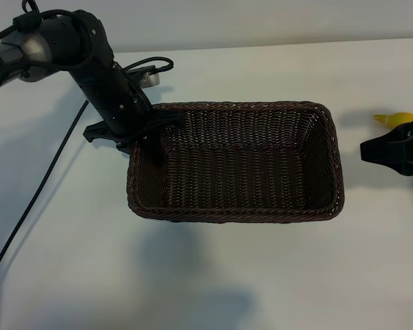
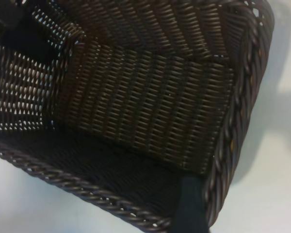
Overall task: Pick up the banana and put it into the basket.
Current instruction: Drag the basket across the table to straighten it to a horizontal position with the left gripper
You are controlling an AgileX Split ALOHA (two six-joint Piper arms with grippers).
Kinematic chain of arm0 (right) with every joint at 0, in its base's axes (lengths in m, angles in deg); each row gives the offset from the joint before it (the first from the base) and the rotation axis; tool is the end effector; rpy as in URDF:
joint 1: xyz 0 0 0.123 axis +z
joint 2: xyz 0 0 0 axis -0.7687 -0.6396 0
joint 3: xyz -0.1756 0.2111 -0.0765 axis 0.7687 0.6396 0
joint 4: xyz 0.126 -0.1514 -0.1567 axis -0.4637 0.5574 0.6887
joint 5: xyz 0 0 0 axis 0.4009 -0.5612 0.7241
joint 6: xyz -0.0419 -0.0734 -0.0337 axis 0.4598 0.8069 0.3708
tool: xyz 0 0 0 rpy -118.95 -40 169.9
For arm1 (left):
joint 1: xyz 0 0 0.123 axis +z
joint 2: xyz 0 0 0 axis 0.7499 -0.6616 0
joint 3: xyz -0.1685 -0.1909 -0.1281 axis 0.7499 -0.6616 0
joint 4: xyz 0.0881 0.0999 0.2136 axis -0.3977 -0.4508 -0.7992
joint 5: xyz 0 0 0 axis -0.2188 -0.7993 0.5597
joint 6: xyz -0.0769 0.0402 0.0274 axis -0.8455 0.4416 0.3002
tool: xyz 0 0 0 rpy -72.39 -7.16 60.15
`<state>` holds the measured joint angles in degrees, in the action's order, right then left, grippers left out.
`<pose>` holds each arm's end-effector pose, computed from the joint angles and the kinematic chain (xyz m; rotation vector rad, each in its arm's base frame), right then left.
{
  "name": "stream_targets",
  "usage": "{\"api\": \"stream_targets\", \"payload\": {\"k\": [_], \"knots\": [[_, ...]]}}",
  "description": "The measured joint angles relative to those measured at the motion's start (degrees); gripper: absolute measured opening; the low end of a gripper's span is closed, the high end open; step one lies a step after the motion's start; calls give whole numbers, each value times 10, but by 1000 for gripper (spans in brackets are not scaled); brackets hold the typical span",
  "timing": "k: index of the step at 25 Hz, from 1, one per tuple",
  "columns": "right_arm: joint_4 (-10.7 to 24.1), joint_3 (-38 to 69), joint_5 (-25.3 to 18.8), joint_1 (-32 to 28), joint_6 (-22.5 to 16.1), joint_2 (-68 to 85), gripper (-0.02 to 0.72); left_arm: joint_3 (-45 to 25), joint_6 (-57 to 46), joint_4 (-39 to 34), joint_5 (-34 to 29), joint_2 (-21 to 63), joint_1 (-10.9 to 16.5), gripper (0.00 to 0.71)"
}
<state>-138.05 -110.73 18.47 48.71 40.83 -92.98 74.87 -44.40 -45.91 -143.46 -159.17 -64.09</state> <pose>0.2185 0.0416 0.2480 -0.2532 2.4396 0.6525 0.3969 -0.1415 0.1362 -0.1566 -3.0445 0.5166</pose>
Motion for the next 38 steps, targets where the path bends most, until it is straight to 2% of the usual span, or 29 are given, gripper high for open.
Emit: {"api": "stream_targets", "payload": {"k": [4, 6, 12, 14, 16, 28, 33, 38], "knots": [[0, 0, 0, 0, 0, 0, 568, 0, -2, -1, 0, 0, 0, 165], [0, 0, 0, 0, 0, 0, 568, 0, -3, -2, 0, 0, 0, 187], [0, 0, 0, 0, 0, 0, 568, 5, -6, 7, -1, 0, 0, 471], [0, 0, 0, 0, 0, 0, 568, 5, -6, 11, -2, 0, 0, 541], [0, 0, 0, 0, 0, 0, 568, 5, -6, 12, -5, 1, -1, 582], [0, 0, 0, 0, 0, 0, 568, 5, -22, -14, -13, 19, -1, 590], [0, 0, 0, 0, 0, 0, 568, 6, -47, -62, -42, 46, -1, 589], [0, 0, 0, 0, 0, 0, 568, 23, -50, -69, -71, 76, 0, 589]]}}
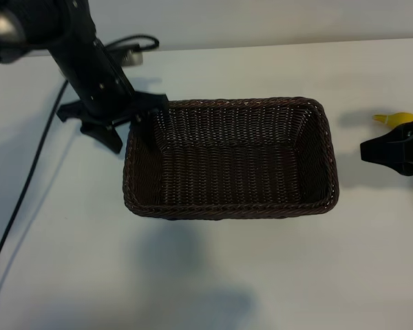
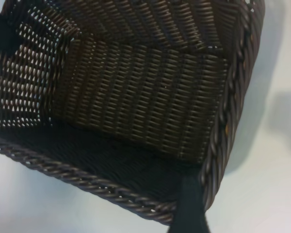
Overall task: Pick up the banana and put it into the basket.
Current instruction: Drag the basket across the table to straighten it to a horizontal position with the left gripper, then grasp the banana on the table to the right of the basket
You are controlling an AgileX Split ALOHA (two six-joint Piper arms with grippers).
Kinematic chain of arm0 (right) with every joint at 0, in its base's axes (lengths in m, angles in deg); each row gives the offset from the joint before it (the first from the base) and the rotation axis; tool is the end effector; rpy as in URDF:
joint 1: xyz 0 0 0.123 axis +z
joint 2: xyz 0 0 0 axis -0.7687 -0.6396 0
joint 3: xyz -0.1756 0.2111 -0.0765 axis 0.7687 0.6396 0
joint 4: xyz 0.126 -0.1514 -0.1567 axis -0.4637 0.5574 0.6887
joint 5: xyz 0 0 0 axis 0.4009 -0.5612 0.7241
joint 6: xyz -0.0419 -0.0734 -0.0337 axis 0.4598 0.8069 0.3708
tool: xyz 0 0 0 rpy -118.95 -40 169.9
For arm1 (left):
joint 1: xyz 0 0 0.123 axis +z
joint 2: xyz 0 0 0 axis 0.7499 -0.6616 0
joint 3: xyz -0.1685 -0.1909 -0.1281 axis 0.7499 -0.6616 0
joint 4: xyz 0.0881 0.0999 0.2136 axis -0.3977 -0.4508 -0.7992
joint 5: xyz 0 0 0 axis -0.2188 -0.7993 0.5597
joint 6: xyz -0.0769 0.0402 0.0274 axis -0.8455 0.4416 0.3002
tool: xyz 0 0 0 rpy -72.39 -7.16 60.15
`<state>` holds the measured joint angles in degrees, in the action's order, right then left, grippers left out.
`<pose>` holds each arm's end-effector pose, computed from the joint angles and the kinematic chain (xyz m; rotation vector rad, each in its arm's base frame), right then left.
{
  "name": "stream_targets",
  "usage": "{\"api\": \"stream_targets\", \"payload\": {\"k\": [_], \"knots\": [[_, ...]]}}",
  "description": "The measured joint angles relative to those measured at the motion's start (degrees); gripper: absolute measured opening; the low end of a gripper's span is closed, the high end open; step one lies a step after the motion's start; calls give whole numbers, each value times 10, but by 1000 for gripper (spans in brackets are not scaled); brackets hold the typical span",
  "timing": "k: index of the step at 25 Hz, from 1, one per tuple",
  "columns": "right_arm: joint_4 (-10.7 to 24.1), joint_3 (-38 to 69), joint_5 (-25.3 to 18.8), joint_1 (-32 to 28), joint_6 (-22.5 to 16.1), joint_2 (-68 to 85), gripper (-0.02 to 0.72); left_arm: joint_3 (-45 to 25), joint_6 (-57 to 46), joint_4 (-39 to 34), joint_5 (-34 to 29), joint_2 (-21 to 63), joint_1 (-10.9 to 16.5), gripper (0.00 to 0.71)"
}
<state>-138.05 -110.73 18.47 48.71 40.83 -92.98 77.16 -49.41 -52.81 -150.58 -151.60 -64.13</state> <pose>0.2185 0.0416 0.2480 -0.2532 2.4396 0.6525 0.3880 -0.1315 0.1978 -0.1801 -3.1061 0.4026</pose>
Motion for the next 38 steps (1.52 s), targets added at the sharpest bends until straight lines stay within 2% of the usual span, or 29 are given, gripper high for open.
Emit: {"api": "stream_targets", "payload": {"k": [7, 10, 14, 16, 20, 25, 28, 32, 38], "knots": [[0, 0, 0, 0, 0, 0, 568, 81, 3, -18, -8, 49, 0, 589], [0, 0, 0, 0, 0, 0, 568, 112, -1, -78, -8, 61, 0, 589], [0, 0, 0, 0, 0, 0, 568, 119, -10, -158, -8, 65, 9, 589], [0, 0, 0, 0, 0, 0, 568, 119, -10, -180, -8, 65, 23, 589], [0, 0, 0, 0, 0, 0, 568, 119, -13, -213, -8, 65, 70, 588], [0, 0, 0, 0, 0, 0, 568, 119, -20, -222, -8, 69, 126, 588], [0, 0, 0, 0, 0, 0, 568, 119, -18, -222, -8, 79, 147, 588], [0, 0, 0, 0, 0, 0, 568, 93, -4, -223, -8, 108, 151, 588], [0, 0, 0, 0, 0, 0, 568, -20, 16, -222, -8, 178, 151, 588]]}}
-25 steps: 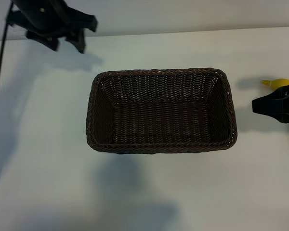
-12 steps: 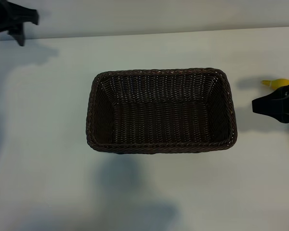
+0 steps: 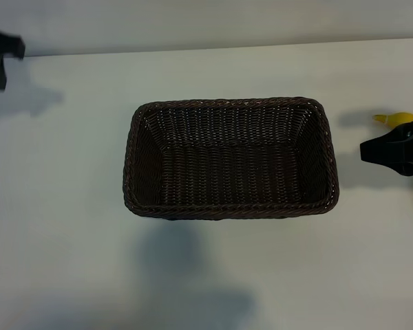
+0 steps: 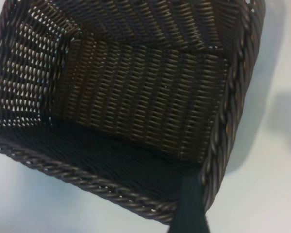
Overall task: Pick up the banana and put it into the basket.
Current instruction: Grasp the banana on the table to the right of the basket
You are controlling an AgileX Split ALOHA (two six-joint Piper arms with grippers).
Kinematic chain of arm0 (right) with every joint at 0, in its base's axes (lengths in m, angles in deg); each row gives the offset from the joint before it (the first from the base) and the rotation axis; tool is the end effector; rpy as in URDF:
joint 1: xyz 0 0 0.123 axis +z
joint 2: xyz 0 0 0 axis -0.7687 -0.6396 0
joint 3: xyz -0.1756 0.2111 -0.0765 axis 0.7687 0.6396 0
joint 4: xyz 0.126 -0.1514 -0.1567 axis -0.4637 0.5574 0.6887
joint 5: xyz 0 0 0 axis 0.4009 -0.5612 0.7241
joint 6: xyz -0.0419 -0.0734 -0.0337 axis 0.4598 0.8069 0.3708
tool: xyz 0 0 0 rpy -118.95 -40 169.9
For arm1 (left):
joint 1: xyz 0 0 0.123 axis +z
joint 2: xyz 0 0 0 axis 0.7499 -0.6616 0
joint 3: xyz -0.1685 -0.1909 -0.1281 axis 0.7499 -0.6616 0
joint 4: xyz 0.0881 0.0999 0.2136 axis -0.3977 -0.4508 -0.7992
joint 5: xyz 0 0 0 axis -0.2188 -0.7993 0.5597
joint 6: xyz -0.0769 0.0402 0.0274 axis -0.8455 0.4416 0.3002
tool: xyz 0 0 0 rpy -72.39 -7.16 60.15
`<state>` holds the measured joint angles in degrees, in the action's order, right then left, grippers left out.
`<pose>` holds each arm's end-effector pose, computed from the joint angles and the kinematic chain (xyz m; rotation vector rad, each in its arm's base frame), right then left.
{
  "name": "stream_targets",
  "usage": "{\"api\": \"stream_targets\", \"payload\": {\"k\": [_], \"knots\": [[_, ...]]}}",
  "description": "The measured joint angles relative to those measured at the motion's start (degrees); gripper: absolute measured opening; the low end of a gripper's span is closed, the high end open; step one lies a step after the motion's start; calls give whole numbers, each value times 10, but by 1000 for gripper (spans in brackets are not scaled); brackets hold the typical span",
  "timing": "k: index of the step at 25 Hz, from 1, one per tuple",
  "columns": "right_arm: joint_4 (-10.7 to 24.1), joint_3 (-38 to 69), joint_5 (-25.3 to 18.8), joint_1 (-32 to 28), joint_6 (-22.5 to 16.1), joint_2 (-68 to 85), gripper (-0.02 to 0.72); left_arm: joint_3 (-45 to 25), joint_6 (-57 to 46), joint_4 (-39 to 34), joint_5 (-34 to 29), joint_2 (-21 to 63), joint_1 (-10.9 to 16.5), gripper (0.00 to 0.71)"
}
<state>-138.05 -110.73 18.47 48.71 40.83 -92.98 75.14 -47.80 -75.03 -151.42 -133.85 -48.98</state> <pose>0.2185 0.0416 0.2480 -0.2532 2.4396 0.6525 0.3624 0.0069 0.3060 0.0187 2.8395 0.1500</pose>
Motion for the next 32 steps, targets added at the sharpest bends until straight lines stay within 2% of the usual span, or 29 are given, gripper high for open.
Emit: {"api": "stream_targets", "payload": {"k": [14, 22, 32], "knots": [[0, 0, -2, 0, 0, 0, 568, -288, 2, 34, 0, 255, -3, 588], [0, 0, -3, 0, 0, 0, 568, -411, 2, 34, 0, 449, -3, 588], [0, 0, -3, 0, 0, 0, 568, -550, 2, 34, 22, 742, -3, 587]]}}
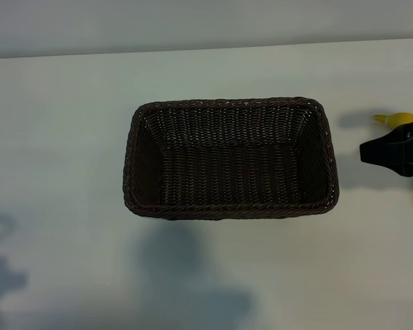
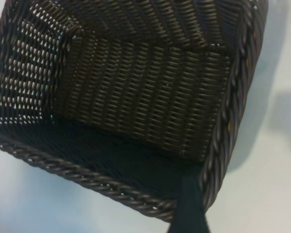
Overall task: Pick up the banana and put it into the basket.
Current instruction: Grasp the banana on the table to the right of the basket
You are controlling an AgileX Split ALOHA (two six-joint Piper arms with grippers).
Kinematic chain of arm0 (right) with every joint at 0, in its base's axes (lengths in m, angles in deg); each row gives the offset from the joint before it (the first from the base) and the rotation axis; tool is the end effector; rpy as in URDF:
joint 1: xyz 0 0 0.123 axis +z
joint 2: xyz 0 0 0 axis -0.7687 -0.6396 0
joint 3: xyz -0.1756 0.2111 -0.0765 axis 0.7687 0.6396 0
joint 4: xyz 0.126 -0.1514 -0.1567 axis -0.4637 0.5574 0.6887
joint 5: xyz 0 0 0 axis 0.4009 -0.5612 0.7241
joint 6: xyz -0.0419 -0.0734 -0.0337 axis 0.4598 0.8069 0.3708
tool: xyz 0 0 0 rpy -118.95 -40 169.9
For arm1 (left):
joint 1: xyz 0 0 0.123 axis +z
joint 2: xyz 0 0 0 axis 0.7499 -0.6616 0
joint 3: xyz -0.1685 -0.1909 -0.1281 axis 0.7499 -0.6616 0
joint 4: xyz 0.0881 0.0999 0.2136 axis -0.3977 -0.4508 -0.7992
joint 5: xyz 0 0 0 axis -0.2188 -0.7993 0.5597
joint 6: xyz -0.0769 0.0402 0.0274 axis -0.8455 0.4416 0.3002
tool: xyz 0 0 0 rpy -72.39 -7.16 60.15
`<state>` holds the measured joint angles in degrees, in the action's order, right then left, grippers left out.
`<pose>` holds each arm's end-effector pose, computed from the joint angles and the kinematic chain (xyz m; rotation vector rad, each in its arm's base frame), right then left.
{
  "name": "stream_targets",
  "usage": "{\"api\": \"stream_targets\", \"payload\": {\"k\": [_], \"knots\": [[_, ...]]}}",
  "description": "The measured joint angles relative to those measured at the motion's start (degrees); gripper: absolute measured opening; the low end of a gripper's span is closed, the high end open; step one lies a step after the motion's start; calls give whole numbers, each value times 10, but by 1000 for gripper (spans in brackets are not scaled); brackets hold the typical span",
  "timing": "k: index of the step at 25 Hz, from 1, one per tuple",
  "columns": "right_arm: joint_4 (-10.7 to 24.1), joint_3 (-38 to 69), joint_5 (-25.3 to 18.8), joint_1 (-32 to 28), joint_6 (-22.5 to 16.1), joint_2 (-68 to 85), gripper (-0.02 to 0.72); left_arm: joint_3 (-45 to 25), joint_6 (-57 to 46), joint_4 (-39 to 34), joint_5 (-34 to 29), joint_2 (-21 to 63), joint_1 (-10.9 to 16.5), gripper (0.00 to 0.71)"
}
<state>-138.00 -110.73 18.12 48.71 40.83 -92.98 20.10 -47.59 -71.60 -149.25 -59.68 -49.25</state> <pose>0.2181 0.0419 0.2479 -0.2574 2.4428 0.6572 0.0560 0.0037 0.2866 -0.0009 2.4717 0.0552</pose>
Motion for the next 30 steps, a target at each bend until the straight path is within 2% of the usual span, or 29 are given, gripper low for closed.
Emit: {"api": "stream_targets", "payload": {"k": [6, 14, 21, 23, 26, 30], "knots": [[0, 0, 0, 0, 0, 0, 568, -49, 0, 0, 41, 115, 0, 587], [0, 0, 1, 0, 0, 0, 568, -49, 0, 7, 47, 150, 0, 587], [0, 0, 12, 0, 0, 0, 568, -49, 0, 9, 48, 252, 0, 587], [0, -1, 17, 0, -3, 0, 568, -50, 0, 11, 49, 256, 0, 587], [15, -19, 12, 0, -29, -5, 568, -50, 1, 14, 49, 256, 0, 587], [62, -63, 3, 0, -66, -34, 568, -50, 1, 14, 49, 256, 0, 587]]}}
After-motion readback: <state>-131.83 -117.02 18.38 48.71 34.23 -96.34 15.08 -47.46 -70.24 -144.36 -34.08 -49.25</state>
